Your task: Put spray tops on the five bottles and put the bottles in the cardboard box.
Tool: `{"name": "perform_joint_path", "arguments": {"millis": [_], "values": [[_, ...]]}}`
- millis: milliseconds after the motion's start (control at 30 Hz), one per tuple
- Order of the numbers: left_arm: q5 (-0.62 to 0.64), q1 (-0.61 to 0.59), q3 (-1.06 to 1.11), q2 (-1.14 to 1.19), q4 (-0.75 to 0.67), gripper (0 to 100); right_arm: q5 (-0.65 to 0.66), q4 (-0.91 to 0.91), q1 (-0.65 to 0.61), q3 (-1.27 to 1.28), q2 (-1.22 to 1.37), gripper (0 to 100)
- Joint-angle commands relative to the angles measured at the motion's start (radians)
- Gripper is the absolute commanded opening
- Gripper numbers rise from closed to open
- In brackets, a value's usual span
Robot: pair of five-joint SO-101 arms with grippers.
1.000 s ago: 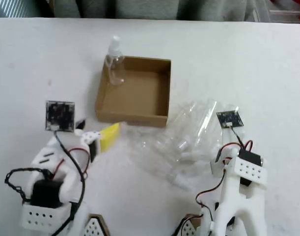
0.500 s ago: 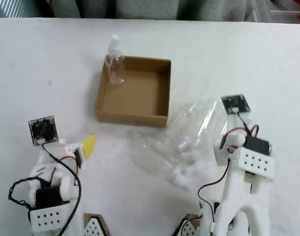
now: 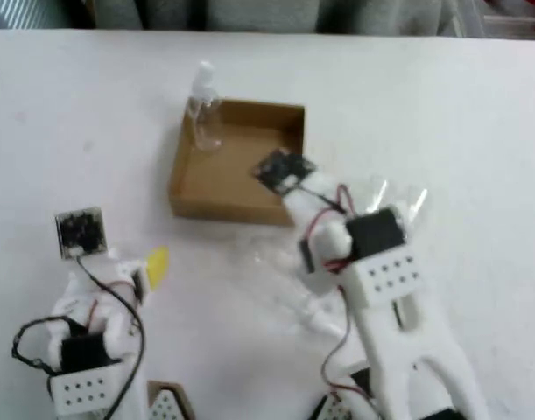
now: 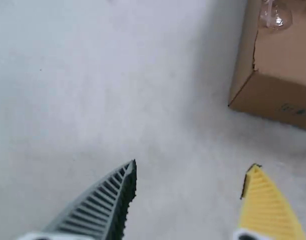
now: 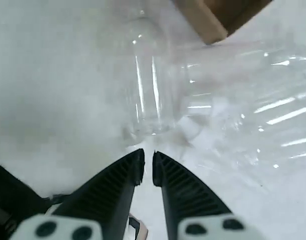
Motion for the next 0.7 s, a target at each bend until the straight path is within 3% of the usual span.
{"name": "perform_joint_path", "arguments": {"millis": [0, 267, 467, 667], "values": [[-0.011, -0.008, -0.04, -0.012, 0.008, 34, -0.018, -0.058, -0.061, -0.043, 0.119, 2.2], [-0.012, -0.004, -0.038, -0.01, 0.005, 34, -0.018, -0.154, -0.116, -0.044, 0.245, 2.3], [-0.012, -0.002, -0.038, -0.01, 0.008, 34, -0.046, -0.18, -0.125, -0.035, 0.255, 15.3], [-0.014, 0.021, -0.037, -0.01, 0.009, 34, -0.063, -0.288, -0.182, 0.064, 0.255, 16.3]]}}
